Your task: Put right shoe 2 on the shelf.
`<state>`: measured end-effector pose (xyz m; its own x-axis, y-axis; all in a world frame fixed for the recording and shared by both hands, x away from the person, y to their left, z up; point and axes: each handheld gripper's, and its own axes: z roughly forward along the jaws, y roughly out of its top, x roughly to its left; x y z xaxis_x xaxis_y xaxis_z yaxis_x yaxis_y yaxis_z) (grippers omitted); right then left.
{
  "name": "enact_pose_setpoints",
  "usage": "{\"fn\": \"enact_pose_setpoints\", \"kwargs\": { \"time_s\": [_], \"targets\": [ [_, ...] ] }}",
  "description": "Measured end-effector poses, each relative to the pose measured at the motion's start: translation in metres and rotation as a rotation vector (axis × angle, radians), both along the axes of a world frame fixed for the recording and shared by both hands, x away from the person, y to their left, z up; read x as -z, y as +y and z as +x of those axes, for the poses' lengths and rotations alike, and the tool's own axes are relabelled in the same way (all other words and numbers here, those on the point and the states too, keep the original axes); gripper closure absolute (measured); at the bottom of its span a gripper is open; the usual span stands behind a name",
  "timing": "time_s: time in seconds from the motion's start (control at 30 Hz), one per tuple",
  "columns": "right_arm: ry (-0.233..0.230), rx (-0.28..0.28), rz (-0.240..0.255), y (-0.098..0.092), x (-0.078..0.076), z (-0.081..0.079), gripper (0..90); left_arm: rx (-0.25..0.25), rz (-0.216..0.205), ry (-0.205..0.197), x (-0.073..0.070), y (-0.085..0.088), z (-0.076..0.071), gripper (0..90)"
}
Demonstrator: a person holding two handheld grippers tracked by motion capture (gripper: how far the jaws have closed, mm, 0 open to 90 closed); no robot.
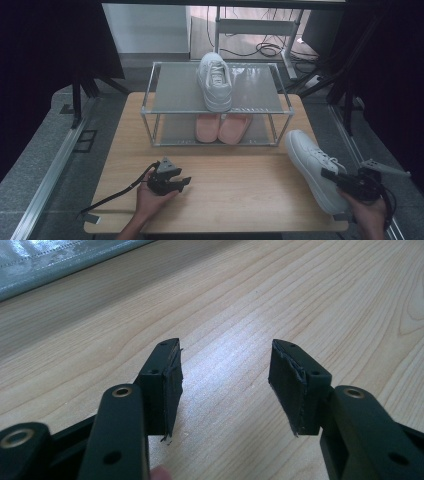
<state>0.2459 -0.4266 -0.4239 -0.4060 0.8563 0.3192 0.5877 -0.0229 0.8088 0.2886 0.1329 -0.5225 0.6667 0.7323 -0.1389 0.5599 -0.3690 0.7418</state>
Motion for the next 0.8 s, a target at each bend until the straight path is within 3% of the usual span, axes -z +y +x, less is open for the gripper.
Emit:
{"fn": "enact_pose_setpoints", "kwargs": {
  "time_s": [0.37, 0.8],
  "targets": [
    [-0.126, 0.024, 0.127, -0.011, -0.030, -0.012, 82.4, 0.000, -0.001, 0.002, 0.001, 0.000, 0.000, 48.1],
    [-0.216, 0.048, 0.164, -0.009, -0.055, -0.010, 82.5, 0.003, 0.004, 0.006, 0.002, -0.001, 0.001, 48.1]
  ]
}}
